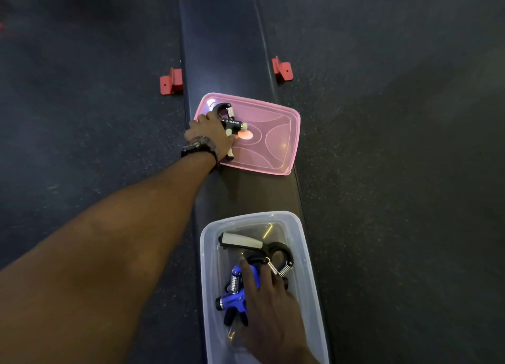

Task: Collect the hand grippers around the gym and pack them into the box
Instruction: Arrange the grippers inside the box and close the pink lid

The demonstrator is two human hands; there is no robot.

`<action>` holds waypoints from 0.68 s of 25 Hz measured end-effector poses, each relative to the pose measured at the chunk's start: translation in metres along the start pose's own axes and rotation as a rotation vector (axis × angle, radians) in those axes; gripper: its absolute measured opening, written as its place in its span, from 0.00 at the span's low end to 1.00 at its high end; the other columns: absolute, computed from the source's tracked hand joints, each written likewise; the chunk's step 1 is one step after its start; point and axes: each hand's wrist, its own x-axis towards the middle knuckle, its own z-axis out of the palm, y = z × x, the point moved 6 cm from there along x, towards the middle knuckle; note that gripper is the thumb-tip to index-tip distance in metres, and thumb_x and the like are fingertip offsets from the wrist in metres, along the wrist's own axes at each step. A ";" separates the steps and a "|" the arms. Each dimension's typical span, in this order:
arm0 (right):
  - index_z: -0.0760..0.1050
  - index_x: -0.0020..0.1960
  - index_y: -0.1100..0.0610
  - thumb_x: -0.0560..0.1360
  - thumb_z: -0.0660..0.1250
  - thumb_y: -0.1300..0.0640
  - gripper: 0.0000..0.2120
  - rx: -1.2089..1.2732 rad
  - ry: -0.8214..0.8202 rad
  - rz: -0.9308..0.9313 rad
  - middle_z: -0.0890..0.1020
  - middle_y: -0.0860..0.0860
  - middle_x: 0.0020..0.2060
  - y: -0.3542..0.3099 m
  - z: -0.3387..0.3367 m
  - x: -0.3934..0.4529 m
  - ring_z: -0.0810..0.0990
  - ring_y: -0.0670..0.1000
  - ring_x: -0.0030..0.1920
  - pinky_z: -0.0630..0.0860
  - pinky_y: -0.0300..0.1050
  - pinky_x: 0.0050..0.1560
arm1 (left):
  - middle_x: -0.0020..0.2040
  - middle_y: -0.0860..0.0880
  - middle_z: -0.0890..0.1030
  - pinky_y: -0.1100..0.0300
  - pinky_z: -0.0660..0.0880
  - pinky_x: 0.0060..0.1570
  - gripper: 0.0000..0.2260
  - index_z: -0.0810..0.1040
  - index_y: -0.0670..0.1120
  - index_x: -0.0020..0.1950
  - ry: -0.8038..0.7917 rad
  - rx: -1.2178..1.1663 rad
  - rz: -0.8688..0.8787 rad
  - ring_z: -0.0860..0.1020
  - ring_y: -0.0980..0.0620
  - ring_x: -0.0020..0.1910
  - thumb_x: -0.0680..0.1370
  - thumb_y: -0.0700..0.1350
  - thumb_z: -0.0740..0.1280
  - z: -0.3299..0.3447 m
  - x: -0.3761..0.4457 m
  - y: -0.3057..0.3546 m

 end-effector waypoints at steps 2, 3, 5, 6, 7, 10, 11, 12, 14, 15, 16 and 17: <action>0.34 0.78 0.42 0.74 0.66 0.42 0.48 -0.005 -0.006 0.007 0.54 0.51 0.74 -0.004 0.001 -0.003 0.65 0.60 0.70 0.76 0.54 0.60 | 0.67 0.38 0.72 0.42 0.73 0.58 0.33 0.64 0.41 0.70 0.026 -0.119 0.040 0.72 0.37 0.65 0.74 0.61 0.67 -0.011 -0.006 -0.003; 0.35 0.79 0.43 0.74 0.65 0.42 0.47 -0.004 -0.010 0.015 0.54 0.51 0.74 -0.004 0.001 -0.004 0.65 0.59 0.70 0.75 0.54 0.60 | 0.67 0.39 0.72 0.42 0.73 0.59 0.31 0.65 0.42 0.70 0.050 -0.187 0.067 0.72 0.38 0.65 0.75 0.60 0.67 -0.016 -0.010 -0.004; 0.39 0.79 0.44 0.74 0.64 0.43 0.44 -0.008 -0.004 0.038 0.57 0.52 0.74 -0.004 -0.001 -0.005 0.67 0.59 0.68 0.76 0.52 0.58 | 0.66 0.39 0.73 0.42 0.74 0.60 0.26 0.67 0.43 0.68 0.085 -0.234 0.139 0.73 0.38 0.63 0.77 0.56 0.65 -0.025 -0.022 -0.004; 0.42 0.79 0.44 0.73 0.64 0.43 0.43 -0.013 0.010 0.049 0.59 0.53 0.73 -0.004 -0.004 -0.007 0.69 0.59 0.66 0.76 0.52 0.56 | 0.64 0.40 0.74 0.42 0.74 0.58 0.23 0.67 0.43 0.67 0.088 -0.222 0.176 0.74 0.38 0.62 0.78 0.55 0.64 -0.028 -0.030 -0.004; 0.45 0.78 0.45 0.73 0.64 0.45 0.41 -0.019 0.030 0.052 0.62 0.53 0.71 -0.006 -0.008 -0.009 0.72 0.59 0.64 0.76 0.51 0.54 | 0.63 0.39 0.75 0.43 0.75 0.57 0.21 0.68 0.43 0.66 0.078 -0.212 0.205 0.75 0.38 0.60 0.78 0.54 0.63 -0.031 -0.038 -0.004; 0.50 0.76 0.46 0.73 0.65 0.51 0.37 -0.020 0.068 0.037 0.70 0.53 0.68 -0.013 -0.016 -0.015 0.78 0.60 0.59 0.77 0.52 0.51 | 0.62 0.37 0.76 0.42 0.76 0.54 0.20 0.68 0.42 0.66 0.015 -0.240 0.244 0.76 0.35 0.58 0.79 0.51 0.63 -0.045 -0.054 -0.001; 0.50 0.76 0.46 0.74 0.66 0.52 0.37 -0.012 0.072 0.032 0.71 0.53 0.67 -0.013 -0.019 -0.016 0.79 0.59 0.59 0.78 0.52 0.52 | 0.62 0.37 0.76 0.43 0.76 0.54 0.21 0.67 0.42 0.68 -0.001 -0.237 0.266 0.77 0.35 0.57 0.78 0.50 0.63 -0.048 -0.056 0.002; 0.51 0.76 0.45 0.74 0.66 0.53 0.36 -0.005 0.082 0.022 0.73 0.53 0.66 -0.013 -0.023 -0.017 0.79 0.59 0.58 0.78 0.51 0.52 | 0.62 0.37 0.77 0.43 0.77 0.54 0.21 0.67 0.43 0.69 -0.019 -0.215 0.303 0.78 0.35 0.56 0.78 0.49 0.63 -0.048 -0.057 0.006; 0.53 0.72 0.43 0.72 0.67 0.54 0.34 0.007 0.131 -0.017 0.77 0.52 0.62 -0.010 -0.038 -0.019 0.81 0.58 0.55 0.76 0.50 0.48 | 0.64 0.38 0.76 0.48 0.76 0.56 0.20 0.69 0.44 0.70 -0.093 -0.140 0.396 0.79 0.37 0.56 0.78 0.46 0.62 -0.036 -0.059 0.013; 0.55 0.70 0.42 0.71 0.67 0.54 0.33 0.024 0.162 -0.046 0.78 0.51 0.60 -0.010 -0.048 -0.019 0.82 0.58 0.53 0.74 0.49 0.45 | 0.66 0.38 0.75 0.50 0.75 0.57 0.19 0.71 0.42 0.68 -0.154 -0.086 0.448 0.78 0.37 0.56 0.78 0.44 0.62 -0.023 -0.062 0.015; 0.57 0.68 0.41 0.70 0.67 0.53 0.31 0.055 0.187 -0.070 0.77 0.50 0.59 -0.009 -0.058 -0.020 0.82 0.58 0.52 0.72 0.48 0.44 | 0.67 0.37 0.74 0.51 0.73 0.59 0.18 0.73 0.41 0.67 -0.222 -0.005 0.499 0.78 0.37 0.57 0.78 0.43 0.62 -0.007 -0.067 0.017; 0.59 0.68 0.41 0.69 0.67 0.52 0.31 0.091 0.201 -0.091 0.77 0.48 0.58 -0.007 -0.069 -0.020 0.81 0.58 0.53 0.73 0.49 0.44 | 0.66 0.37 0.75 0.51 0.73 0.61 0.16 0.74 0.40 0.65 -0.281 0.089 0.534 0.77 0.37 0.59 0.78 0.42 0.62 0.009 -0.072 0.015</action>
